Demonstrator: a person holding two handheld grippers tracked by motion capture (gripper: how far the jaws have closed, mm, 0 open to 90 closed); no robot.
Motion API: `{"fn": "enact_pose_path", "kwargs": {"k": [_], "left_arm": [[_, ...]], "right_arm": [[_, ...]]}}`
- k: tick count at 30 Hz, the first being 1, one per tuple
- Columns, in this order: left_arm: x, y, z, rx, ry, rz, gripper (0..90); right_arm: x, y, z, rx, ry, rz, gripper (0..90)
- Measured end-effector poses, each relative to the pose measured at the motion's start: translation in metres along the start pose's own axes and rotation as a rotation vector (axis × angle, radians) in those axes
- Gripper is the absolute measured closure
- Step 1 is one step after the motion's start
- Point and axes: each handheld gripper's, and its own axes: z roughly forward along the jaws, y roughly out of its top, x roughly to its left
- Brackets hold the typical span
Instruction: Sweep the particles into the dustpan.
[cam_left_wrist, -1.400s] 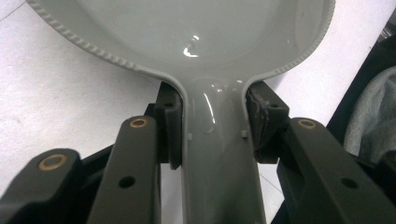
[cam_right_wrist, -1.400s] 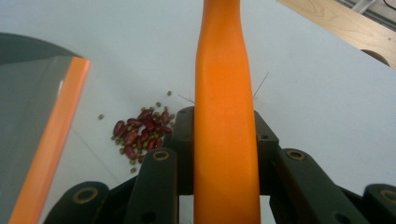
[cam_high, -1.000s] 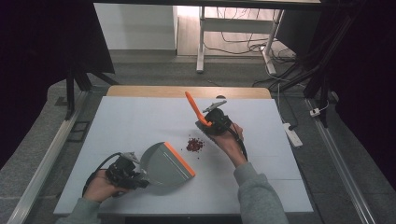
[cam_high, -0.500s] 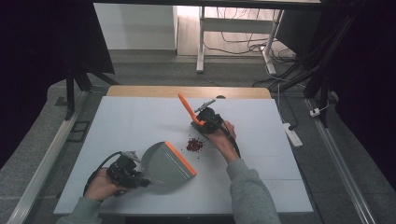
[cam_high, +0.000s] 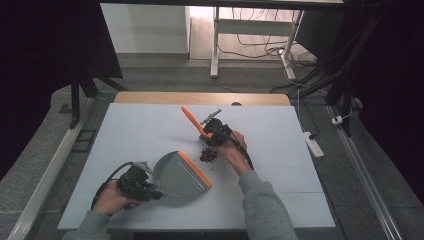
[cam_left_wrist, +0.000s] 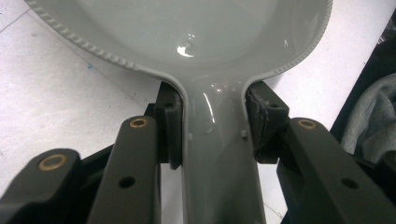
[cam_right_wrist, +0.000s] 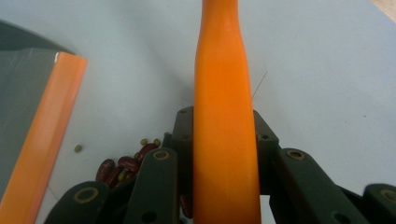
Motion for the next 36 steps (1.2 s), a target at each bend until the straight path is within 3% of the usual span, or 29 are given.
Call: {"fn": "enact_pose_path", "kwargs": {"k": [5, 6, 11, 16, 18, 23, 28, 34, 36], "left_arm": [[-0.001, 0.001, 0.0, 0.0, 0.004, -0.003, 61.9], [-0.001, 0.001, 0.0, -0.001, 0.004, -0.004, 61.9], [-0.001, 0.001, 0.001, -0.001, 0.004, -0.004, 61.9], [-0.001, 0.001, 0.001, 0.001, 0.003, -0.004, 61.9], [-0.001, 0.001, 0.001, 0.001, 0.004, -0.004, 61.9], [-0.001, 0.002, 0.002, 0.003, 0.003, -0.005, 61.9], [-0.001, 0.002, 0.003, 0.002, 0.002, -0.007, 61.9], [-0.001, 0.002, 0.003, 0.003, 0.002, -0.008, 61.9], [-0.001, 0.002, 0.003, 0.002, 0.002, -0.007, 61.9]], "right_arm": [[0.004, -0.002, -0.002, -0.005, 0.034, -0.001, 71.0], [0.006, -0.003, -0.003, -0.014, 0.064, 0.008, 70.9], [0.015, -0.004, -0.005, -0.015, 0.062, -0.029, 70.9], [0.024, -0.005, -0.007, -0.031, 0.102, -0.022, 70.9], [0.029, -0.005, -0.007, -0.03, 0.089, -0.027, 70.9], [0.036, -0.006, -0.008, -0.039, 0.092, -0.01, 70.8], [0.043, -0.007, -0.009, -0.05, 0.128, 0.0, 70.9], [0.052, -0.006, -0.009, -0.06, 0.129, 0.005, 70.9], [0.054, -0.006, -0.009, -0.068, 0.154, 0.025, 70.9]]}}
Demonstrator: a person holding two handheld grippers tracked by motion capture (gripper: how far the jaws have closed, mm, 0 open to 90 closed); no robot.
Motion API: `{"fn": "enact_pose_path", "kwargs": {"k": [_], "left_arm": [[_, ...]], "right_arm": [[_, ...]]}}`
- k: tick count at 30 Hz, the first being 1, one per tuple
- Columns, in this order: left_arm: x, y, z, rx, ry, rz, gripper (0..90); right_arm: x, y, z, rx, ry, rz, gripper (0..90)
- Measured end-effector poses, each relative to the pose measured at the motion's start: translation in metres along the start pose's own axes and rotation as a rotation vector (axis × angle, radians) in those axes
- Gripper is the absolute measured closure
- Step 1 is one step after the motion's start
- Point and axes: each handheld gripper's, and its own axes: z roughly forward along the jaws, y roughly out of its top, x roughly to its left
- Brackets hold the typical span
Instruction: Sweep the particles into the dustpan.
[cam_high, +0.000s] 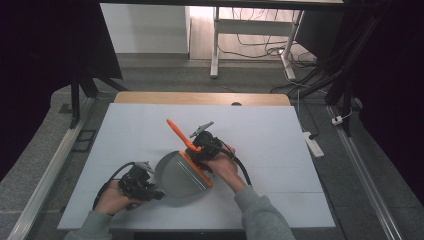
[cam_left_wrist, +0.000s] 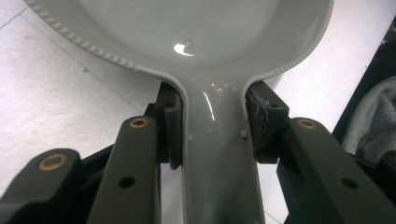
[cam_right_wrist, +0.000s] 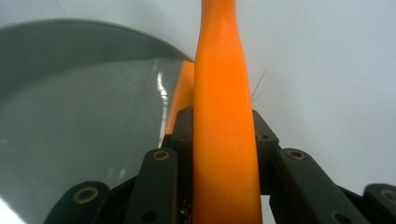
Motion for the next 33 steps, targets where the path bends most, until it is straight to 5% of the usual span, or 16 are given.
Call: {"fn": "enact_pose_path", "kwargs": {"k": [12, 22, 25, 33], "left_arm": [[0.0, 0.0, 0.001, 0.006, -0.001, -0.001, 61.9], [0.001, -0.001, 0.003, 0.01, 0.001, -0.002, 61.9], [0.001, -0.001, 0.004, 0.009, 0.001, -0.004, 61.9], [0.002, -0.002, 0.005, 0.014, -0.001, -0.002, 62.0]], "right_arm": [[0.015, 0.0, -0.002, -0.028, 0.018, 0.006, 70.8], [0.054, 0.008, -0.01, -0.068, 0.133, -0.088, 70.9], [0.053, 0.01, -0.015, -0.096, 0.125, -0.081, 70.9], [0.02, 0.004, -0.038, -0.151, 0.046, 0.013, 70.9]]}}
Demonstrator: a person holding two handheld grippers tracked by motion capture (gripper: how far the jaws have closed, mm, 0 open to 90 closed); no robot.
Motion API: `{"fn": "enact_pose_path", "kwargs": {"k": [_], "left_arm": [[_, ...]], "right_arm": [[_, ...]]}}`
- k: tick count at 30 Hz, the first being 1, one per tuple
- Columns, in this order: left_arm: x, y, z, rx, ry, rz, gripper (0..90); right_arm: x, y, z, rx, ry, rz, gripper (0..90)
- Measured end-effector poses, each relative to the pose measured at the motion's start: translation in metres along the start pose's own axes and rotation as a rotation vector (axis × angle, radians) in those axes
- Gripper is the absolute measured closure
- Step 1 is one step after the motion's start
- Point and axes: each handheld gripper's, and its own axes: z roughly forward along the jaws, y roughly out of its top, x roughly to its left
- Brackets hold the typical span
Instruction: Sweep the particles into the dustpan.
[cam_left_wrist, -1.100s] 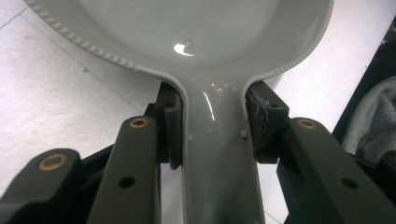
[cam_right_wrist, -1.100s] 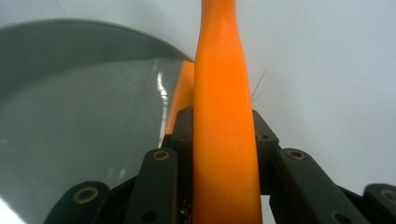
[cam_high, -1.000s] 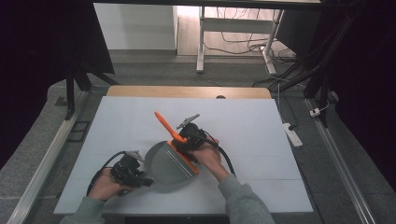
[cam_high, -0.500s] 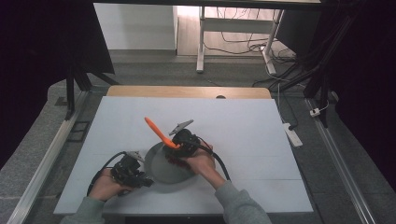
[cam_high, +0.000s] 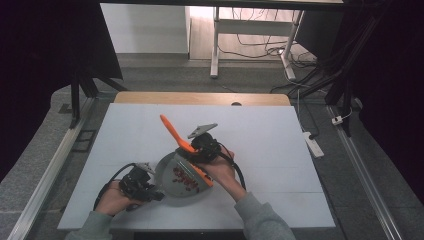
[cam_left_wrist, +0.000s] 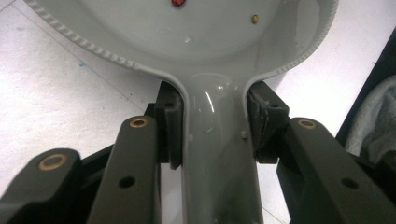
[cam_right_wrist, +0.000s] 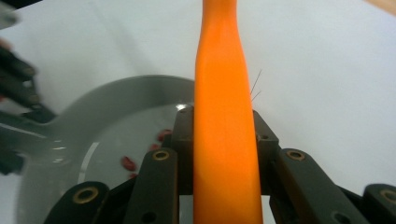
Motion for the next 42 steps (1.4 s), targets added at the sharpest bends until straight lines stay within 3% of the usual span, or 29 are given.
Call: {"fn": "enact_pose_path", "kwargs": {"k": [6, 10, 23, 34, 42], "left_arm": [[0.0, -0.001, -0.002, -0.003, -0.002, 0.001, 62.0], [-0.001, -0.003, -0.003, -0.003, -0.002, 0.006, 62.0], [-0.003, -0.006, -0.006, -0.003, -0.005, 0.021, 61.9], [-0.004, -0.007, -0.005, 0.0, -0.008, 0.028, 61.9], [-0.005, -0.007, -0.005, 0.0, -0.008, 0.029, 61.9]], "right_arm": [[-0.02, -0.006, -0.008, -0.004, -0.047, 0.044, 70.9], [-0.029, -0.012, -0.009, 0.028, -0.088, 0.057, 70.9], [-0.052, -0.048, -0.033, 0.077, -0.165, 0.127, 70.9], [-0.065, -0.068, -0.04, 0.101, -0.198, 0.164, 70.8], [-0.065, -0.071, -0.036, 0.124, -0.21, 0.151, 70.9]]}}
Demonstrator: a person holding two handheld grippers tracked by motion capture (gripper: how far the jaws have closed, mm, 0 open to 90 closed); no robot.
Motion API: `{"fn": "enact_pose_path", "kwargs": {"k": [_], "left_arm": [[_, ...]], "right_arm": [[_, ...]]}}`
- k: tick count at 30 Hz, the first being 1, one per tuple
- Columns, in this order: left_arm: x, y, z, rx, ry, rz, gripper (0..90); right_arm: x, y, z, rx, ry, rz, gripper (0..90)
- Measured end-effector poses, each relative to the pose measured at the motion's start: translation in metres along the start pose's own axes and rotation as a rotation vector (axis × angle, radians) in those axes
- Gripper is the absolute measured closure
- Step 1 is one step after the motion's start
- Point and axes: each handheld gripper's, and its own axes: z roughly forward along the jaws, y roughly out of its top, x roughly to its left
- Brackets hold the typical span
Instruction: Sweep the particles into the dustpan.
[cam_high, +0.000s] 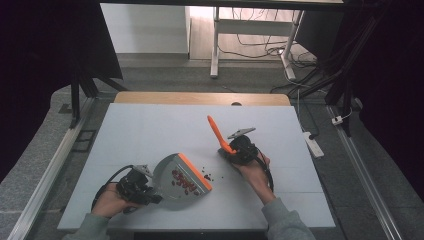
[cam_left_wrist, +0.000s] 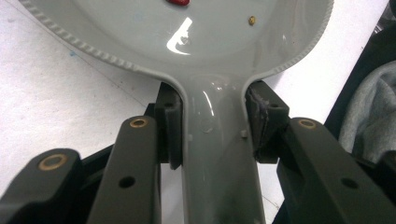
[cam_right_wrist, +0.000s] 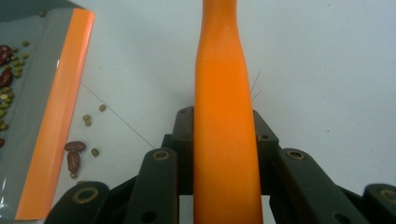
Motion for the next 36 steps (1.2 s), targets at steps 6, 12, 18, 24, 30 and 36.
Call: {"fn": "enact_pose_path", "kwargs": {"k": [6, 12, 18, 24, 30, 36], "left_arm": [[0.0, 0.0, 0.0, -0.001, 0.0, -0.001, 61.9], [0.0, 0.0, 0.0, 0.0, 0.0, -0.001, 61.9], [0.0, 0.0, 0.0, 0.003, 0.002, -0.001, 61.9], [0.0, 0.0, 0.0, 0.004, 0.003, 0.0, 61.9], [-0.001, 0.001, 0.001, 0.005, 0.004, 0.0, 61.9], [-0.001, 0.001, 0.002, 0.007, 0.006, 0.001, 61.9]], "right_arm": [[0.006, 0.003, 0.005, 0.003, 0.01, -0.013, 70.9], [0.011, 0.005, 0.008, 0.0, 0.026, -0.014, 70.8], [0.021, 0.008, 0.01, 0.005, 0.032, -0.033, 70.9], [0.034, 0.012, 0.013, 0.005, 0.045, -0.054, 70.9], [0.047, 0.016, 0.018, -0.006, 0.056, -0.059, 70.9], [0.059, 0.019, 0.022, -0.017, 0.077, -0.068, 70.8]]}}
